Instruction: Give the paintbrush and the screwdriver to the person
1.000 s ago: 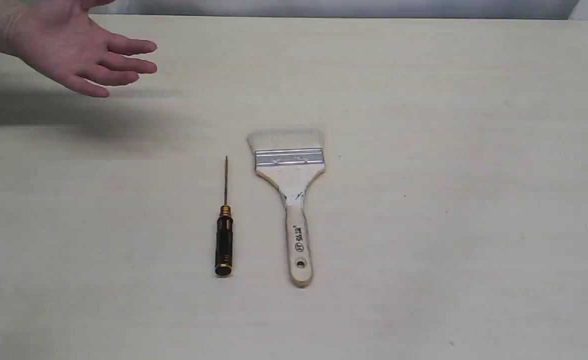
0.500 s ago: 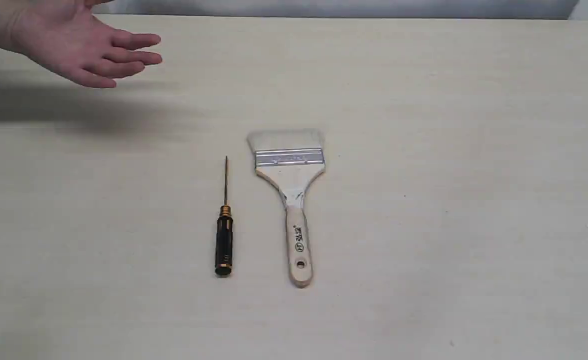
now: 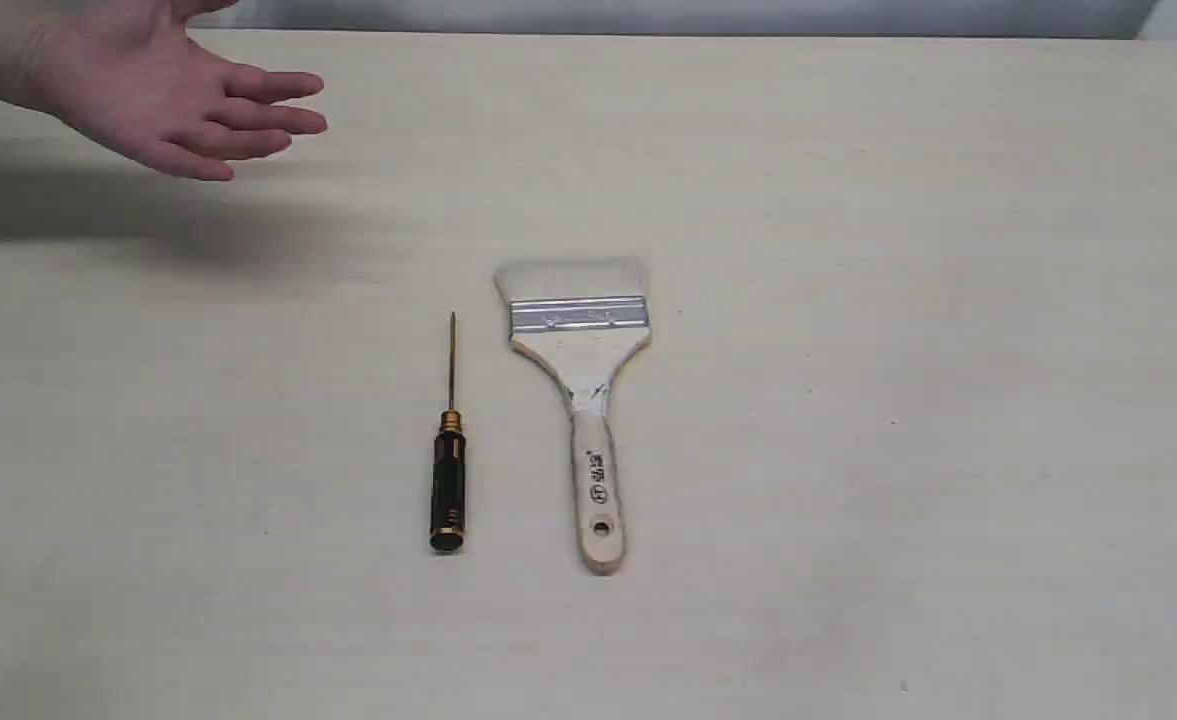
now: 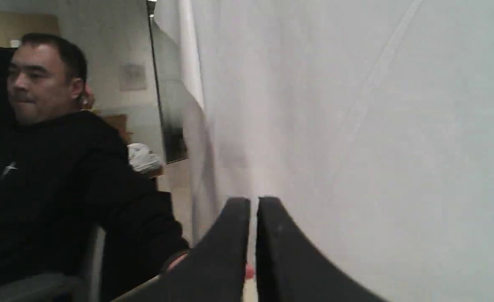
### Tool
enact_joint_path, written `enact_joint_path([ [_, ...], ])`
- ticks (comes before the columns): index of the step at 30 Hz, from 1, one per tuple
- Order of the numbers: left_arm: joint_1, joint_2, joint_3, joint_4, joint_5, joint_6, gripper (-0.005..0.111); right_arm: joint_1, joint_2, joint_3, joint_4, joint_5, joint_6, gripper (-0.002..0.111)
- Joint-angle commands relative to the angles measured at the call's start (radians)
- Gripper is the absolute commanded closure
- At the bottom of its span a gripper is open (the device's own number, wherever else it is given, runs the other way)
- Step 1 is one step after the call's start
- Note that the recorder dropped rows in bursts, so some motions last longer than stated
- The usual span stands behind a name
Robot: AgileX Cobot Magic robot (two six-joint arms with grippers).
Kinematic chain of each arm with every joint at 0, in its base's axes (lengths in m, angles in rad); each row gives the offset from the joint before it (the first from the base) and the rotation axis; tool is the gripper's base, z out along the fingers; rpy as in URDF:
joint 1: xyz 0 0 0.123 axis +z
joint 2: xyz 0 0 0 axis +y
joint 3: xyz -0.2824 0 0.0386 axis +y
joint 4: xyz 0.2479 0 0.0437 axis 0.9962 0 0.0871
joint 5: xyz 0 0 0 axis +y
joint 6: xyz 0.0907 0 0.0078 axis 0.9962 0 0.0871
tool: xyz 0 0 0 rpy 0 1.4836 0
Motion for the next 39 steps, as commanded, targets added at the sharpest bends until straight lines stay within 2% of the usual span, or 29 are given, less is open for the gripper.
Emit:
enact_joint_path([
  [1, -0.008, -0.002, 0.002, -0.001, -0.006, -0.002, 0.107, -0.007, 0.096, -0.067, -0.058, -0.077, 0.107, 0.103],
  [5, -0.008, -0.002, 0.002, -0.001, -0.006, -0.002, 0.107, -0.007, 0.165, -0.078, -0.058, -0.015, 0.057, 0.103],
  [10, -0.008, -0.002, 0.002, -0.001, -0.006, -0.002, 0.107, -0.007, 0.264, -0.073, -0.058, 0.017, -0.302, 0.103],
  [22, -0.008, -0.002, 0.002, -0.004, -0.006, -0.002, 0.107, -0.007, 0.384, -0.073, -0.036, 0.094, -0.943, 0.103],
  [26, -0.008, -0.002, 0.002, -0.004, -0.006, -0.002, 0.107, -0.007, 0.386, -0.073, 0.144, 0.105, -0.892, 0.103],
  [31, -0.008, -0.002, 0.002, -0.004, -0.006, -0.002, 0.107, 0.028, 0.386, -0.073, 0.156, 0.13, -0.778, 0.103],
  [35, -0.008, -0.002, 0.002, -0.004, -0.006, -0.002, 0.107, 0.176, 0.391, -0.073, 0.004, 0.263, -0.689, 0.103],
  [39, -0.008, -0.002, 0.002, -0.004, -0.006, -0.002, 0.107, 0.38, 0.425, -0.073, -0.058, 0.515, -0.456, 0.103],
])
